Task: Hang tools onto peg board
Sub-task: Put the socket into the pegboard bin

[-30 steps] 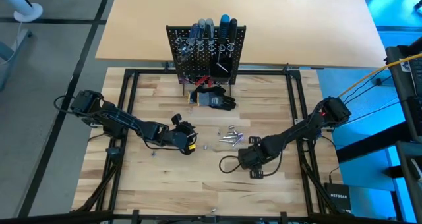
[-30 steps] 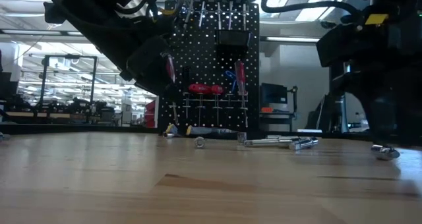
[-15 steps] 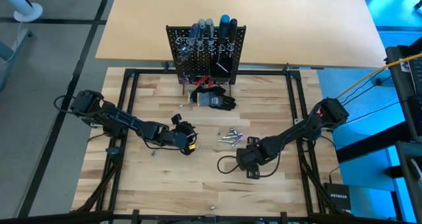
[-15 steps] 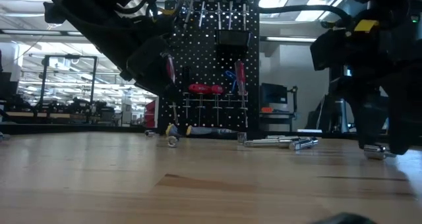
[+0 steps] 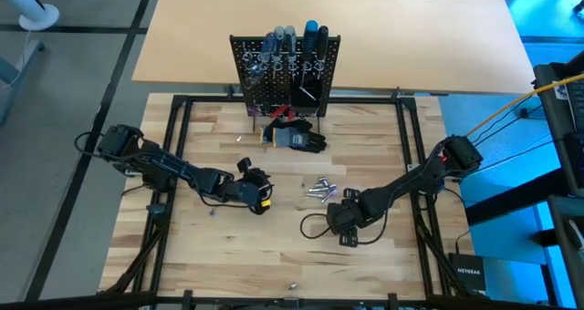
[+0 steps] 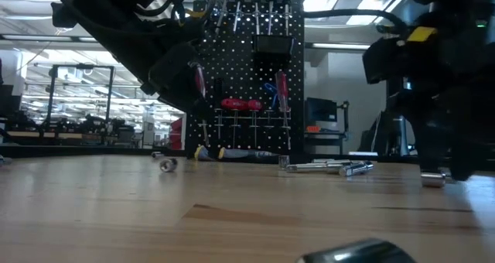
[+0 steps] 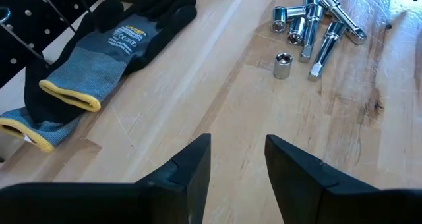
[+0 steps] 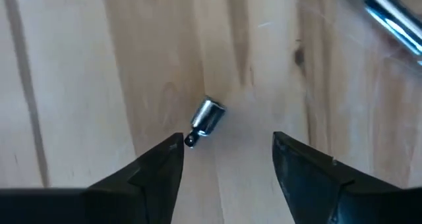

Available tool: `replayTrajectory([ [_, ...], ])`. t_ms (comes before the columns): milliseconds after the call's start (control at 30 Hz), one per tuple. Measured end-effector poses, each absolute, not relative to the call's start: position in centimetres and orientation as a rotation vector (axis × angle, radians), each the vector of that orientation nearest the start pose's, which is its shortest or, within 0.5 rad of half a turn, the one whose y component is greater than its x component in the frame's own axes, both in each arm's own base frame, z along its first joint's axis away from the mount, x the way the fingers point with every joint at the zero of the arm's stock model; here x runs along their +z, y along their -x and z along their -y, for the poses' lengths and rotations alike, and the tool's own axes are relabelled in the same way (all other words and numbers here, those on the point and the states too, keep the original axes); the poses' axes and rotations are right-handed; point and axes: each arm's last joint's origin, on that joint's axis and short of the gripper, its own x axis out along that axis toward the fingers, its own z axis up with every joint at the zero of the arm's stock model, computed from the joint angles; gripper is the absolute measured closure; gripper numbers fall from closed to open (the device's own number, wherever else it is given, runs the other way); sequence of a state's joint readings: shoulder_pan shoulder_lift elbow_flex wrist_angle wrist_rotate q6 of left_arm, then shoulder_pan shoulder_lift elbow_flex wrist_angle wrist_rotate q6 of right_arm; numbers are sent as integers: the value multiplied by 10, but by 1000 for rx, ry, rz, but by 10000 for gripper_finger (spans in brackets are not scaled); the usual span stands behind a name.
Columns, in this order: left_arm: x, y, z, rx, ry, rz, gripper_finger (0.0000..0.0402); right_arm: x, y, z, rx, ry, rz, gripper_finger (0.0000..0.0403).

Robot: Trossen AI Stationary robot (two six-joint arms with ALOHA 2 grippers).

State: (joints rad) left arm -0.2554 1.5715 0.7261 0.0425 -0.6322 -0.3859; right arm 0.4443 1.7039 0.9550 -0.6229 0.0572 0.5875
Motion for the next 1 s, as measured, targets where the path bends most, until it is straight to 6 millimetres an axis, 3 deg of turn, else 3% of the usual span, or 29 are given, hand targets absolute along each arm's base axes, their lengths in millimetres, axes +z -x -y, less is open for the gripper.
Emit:
replayTrajectory([
  [500, 159, -286, 57, 487, 18, -644, 268, 176, -292, -94, -81, -205, -1400, 173],
  [600, 158, -286, 57, 487, 18, -644, 268, 176, -291, -97, -102, -290, -1407, 173],
  [800, 158, -286, 57, 487, 18, -644, 268, 163, -295, -124, -103, -395, -1381, 173],
  [1000, 159, -286, 57, 489, 25, -642, 268, 146, -298, -138, -207, -327, -1423, 177],
])
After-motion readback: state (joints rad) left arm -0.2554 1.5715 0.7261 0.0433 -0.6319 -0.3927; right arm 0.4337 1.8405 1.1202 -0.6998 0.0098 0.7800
